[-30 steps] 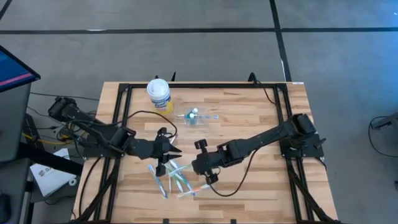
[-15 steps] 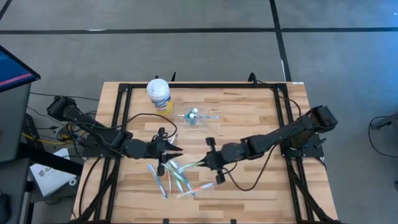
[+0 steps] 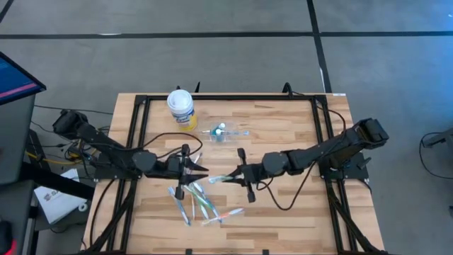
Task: Pick & Place toothbrushing station
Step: Put the green toothbrush into the transparent organizer
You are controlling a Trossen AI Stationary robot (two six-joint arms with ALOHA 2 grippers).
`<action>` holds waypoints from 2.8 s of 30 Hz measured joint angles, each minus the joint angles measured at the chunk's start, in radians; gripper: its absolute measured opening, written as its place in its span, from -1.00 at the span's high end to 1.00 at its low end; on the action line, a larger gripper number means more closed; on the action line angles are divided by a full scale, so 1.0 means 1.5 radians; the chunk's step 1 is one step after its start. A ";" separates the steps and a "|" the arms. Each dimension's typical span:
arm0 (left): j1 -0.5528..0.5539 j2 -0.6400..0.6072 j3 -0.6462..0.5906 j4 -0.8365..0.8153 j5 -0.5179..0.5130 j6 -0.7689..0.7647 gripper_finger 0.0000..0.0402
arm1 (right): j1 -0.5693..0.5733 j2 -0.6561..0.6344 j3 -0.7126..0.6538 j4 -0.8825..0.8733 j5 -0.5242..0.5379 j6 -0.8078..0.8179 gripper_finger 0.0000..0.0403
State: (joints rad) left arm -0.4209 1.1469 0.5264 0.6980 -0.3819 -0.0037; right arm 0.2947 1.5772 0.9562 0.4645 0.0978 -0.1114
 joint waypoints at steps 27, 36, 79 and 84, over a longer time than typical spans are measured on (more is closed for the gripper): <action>0.071 0.144 -0.004 0.297 0.126 0.092 0.23 | -0.019 0.000 0.000 0.024 -0.015 0.005 0.96; 0.075 0.149 -0.002 0.326 0.156 0.092 0.10 | -0.024 0.000 0.000 0.024 -0.015 0.005 0.94; 0.085 0.218 0.101 0.323 0.206 0.125 0.44 | -0.027 0.001 0.001 0.009 -0.015 0.005 0.95; 0.085 0.218 0.101 0.323 0.206 0.125 0.50 | -0.027 0.001 0.001 0.009 -0.015 0.010 0.93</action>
State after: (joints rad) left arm -0.2932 1.4742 0.6777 1.1828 -0.0731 0.1833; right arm 0.2546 1.5784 0.9569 0.4783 0.0750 -0.0963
